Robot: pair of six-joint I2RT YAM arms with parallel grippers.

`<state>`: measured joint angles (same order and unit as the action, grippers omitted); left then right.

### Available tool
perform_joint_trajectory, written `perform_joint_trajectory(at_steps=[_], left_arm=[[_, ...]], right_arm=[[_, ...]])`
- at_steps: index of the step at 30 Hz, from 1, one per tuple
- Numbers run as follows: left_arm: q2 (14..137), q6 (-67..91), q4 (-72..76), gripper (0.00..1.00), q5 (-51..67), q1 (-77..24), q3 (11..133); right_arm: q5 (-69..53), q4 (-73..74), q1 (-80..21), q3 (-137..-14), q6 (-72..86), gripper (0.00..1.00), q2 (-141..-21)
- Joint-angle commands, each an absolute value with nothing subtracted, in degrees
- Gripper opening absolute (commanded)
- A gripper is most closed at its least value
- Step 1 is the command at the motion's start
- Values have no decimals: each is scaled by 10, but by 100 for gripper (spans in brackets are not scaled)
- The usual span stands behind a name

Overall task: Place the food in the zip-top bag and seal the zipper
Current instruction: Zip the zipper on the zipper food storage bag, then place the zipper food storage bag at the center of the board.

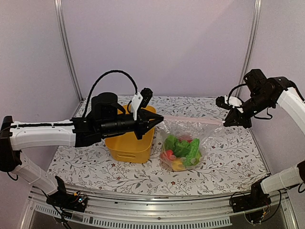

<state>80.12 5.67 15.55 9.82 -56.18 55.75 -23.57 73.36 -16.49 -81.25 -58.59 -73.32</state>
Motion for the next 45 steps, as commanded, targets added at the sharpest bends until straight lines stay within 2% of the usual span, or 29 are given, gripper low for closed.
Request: perform_joint_trajectory(at_steps=[1,4,8,11,16,22,25,28,33,36,41,45], left_arm=[[768,61,165,0,71,-538,552],[775,64,168,0,76,-538,553],[799,71,185,0,91,-538,562],[846,66,194,0,104,-537,601],[980,37,189,0,136,-496,754],[1140,50,157,0,226,-439,1025],[1176,63,162,0,313,-432,1072],[1170,79,185,0,363,-434,1022],[1115,88,268,0,381,-451,813],[1100,78,275,0,385,-469,730],[1079,63,258,0,379,-509,650],[1084,59,228,0,363,-541,645]], right_arm=[[-164,798,-141,-802,-602,7,-721],[-170,799,-141,-809,-602,11,-721],[-191,798,-141,-835,-599,38,-719],[-212,799,-138,-867,-596,51,-715],[-268,799,-69,-930,-618,55,-729],[-367,798,47,-1058,-622,57,-789],[-378,783,65,-1079,-588,58,-811],[-373,743,66,-1037,-561,58,-796],[-411,684,66,-927,-544,59,-737],[-455,659,65,-853,-541,60,-701],[-521,631,65,-779,-515,61,-671],[-558,564,65,-720,-466,62,-645]])
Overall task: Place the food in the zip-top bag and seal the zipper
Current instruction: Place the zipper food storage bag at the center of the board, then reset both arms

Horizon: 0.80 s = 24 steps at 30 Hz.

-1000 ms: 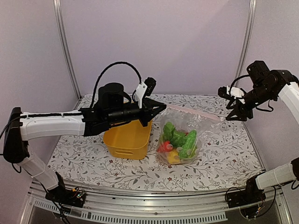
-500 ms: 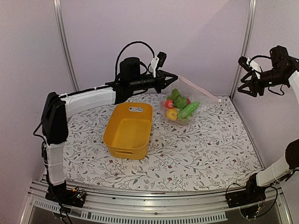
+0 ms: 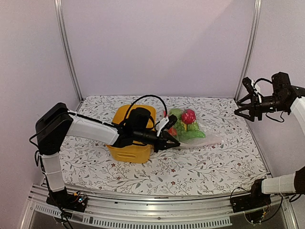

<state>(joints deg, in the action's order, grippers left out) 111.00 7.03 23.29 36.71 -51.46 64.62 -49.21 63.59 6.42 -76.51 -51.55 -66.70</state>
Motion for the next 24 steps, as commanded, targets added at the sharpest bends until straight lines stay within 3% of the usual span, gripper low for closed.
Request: perform_joint_trajectory(at_steps=[1,4,8,11,17,24], left_arm=[[1088,56,214,1,362,-546,648],[1090,48,177,6,361,-557,654],[1058,26,125,33,330,-567,656],[1004,1,85,45,288,-571,652],[890,-62,-7,53,188,-570,656],[785,-59,-82,63,-112,-532,674]], right_arm=[[-559,539,65,-707,-443,63,-640],[-543,462,65,-670,-367,64,-621],[-530,402,65,-641,-308,68,-601],[-532,382,65,-636,-280,70,-595],[-500,338,65,-640,-229,71,-598],[-383,227,65,-661,-98,76,-585]])
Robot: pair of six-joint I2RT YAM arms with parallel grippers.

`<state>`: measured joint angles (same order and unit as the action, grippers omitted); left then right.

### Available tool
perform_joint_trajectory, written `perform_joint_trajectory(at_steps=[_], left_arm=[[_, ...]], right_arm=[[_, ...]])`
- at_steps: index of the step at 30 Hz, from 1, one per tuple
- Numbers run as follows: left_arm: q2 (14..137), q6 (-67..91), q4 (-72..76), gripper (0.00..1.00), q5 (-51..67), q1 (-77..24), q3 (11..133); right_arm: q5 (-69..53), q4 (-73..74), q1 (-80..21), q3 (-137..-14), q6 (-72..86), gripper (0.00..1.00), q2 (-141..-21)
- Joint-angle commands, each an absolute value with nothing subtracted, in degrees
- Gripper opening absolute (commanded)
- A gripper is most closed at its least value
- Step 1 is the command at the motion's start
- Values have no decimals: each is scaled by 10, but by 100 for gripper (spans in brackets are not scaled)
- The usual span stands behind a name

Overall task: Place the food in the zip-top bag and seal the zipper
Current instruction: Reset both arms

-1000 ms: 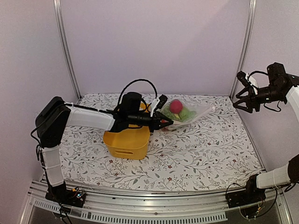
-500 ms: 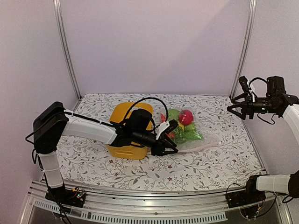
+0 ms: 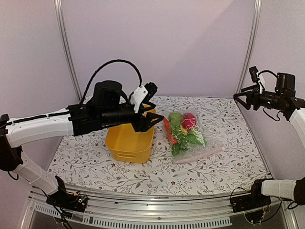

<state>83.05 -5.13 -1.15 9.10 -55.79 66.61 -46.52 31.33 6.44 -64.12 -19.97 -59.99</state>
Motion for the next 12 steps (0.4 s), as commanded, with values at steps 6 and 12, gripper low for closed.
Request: perform_joint_trajectory(at_steps=[6,12], left_arm=[[678,-74,-30,86,-289,-467,638],[606,-51,68,89,-281,-420,531]], right_arm=[[-282,128,65,-648,-6,89,-543],[-278,91,65,-599,44,86,-524]])
